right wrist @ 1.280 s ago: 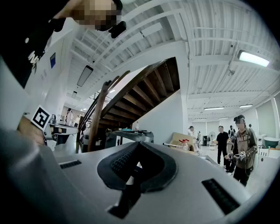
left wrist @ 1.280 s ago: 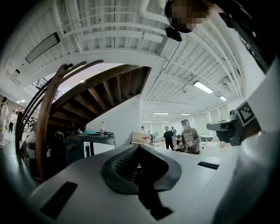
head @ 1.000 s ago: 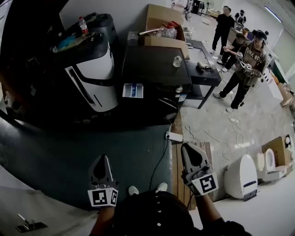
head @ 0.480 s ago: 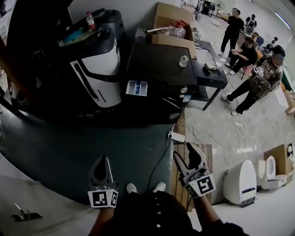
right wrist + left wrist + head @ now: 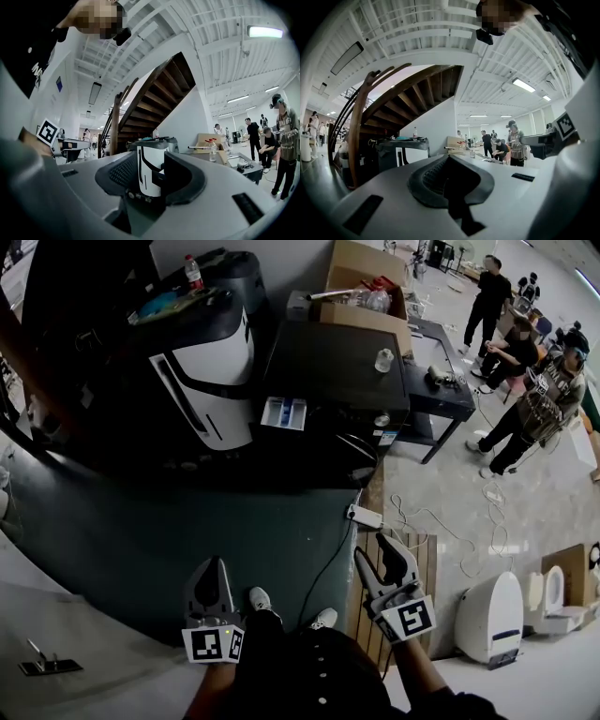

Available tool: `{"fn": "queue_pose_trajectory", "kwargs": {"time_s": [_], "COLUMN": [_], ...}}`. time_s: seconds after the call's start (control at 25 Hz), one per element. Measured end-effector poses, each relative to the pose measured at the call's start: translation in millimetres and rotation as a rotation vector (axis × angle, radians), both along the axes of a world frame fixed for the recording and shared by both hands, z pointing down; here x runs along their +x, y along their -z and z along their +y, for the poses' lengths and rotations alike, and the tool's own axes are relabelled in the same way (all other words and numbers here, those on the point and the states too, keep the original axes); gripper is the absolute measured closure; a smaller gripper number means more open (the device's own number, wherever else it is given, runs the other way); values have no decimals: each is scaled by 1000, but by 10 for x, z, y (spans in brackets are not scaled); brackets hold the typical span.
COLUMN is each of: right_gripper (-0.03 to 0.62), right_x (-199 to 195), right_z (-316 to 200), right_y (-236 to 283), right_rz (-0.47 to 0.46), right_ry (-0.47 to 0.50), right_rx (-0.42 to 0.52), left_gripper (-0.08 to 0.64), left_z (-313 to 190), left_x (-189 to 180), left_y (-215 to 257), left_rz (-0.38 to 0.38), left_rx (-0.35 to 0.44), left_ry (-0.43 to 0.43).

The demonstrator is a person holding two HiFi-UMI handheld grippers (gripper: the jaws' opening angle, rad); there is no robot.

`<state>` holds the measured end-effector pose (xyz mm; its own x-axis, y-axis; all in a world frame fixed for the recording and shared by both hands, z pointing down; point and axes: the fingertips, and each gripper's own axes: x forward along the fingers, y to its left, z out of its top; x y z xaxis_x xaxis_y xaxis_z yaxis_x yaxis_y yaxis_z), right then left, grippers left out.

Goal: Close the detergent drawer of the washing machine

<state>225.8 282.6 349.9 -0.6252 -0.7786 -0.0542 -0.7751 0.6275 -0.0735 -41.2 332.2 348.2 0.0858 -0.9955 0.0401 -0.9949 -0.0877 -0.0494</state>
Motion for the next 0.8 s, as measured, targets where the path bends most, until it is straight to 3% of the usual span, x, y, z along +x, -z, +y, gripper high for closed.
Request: {"fn": "queue_pose_trajectory", "kwargs": {"time_s": [0.32,0.8], "right_gripper": [403,403], "right_x": [-145,-627], "right_z": [-212,-520], "right_y": [-25,137], "right_rz": [32,49], "right_ry": [-35,-113], "right_rx": [-14,-7], "left_gripper": [545,545], "left_z": [-307,-633], "left_x": [-178,-728], "left_y": [60,105], "left_rz": [0,10], "left_rx": [33,52], "left_ry": [-33,-75]}}
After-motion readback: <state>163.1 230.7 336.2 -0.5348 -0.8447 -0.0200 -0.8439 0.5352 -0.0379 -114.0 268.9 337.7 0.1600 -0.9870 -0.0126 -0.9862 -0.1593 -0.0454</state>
